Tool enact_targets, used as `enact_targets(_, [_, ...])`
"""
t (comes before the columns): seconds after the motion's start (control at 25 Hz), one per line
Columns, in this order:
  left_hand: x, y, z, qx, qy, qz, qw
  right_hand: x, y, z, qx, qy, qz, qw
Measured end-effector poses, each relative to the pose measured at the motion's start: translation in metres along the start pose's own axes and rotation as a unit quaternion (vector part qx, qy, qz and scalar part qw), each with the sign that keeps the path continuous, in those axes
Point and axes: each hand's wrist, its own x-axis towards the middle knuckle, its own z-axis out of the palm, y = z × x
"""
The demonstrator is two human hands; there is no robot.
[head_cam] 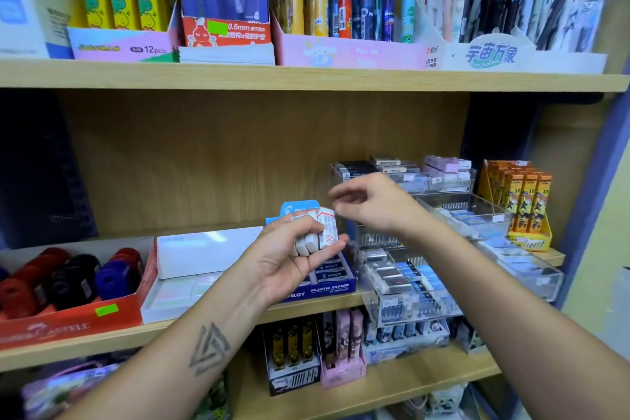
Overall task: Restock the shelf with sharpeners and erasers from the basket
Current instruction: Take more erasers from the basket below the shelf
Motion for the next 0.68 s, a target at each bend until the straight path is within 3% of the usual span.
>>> enact_targets(0.08, [-0.003, 0.002, -0.007, 0.016, -0.007, 0.02, 1.0, -0.009, -0.013, 0.018, 0.153, -0.051, 0.032, 0.986])
enact_targets(0.32, [-0.012, 0.004, -0.036, 0.027, 0.013, 0.067, 0.997, -0.007, -0.013, 0.046, 0.268, -0.047, 0.031, 0.962])
enact_targets(0.48, [-0.016, 0.009, -0.052, 0.05, 0.058, 0.097, 0.992, -0.011, -0.01, 0.058, 0.397, -0.051, 0.035, 0.916])
enact_targets(0.68, [-0.014, 0.005, -0.062, 0.134, 0.129, 0.182, 0.966, -0.009, -0.008, 0.071, 0.407, -0.051, 0.085, 0.908])
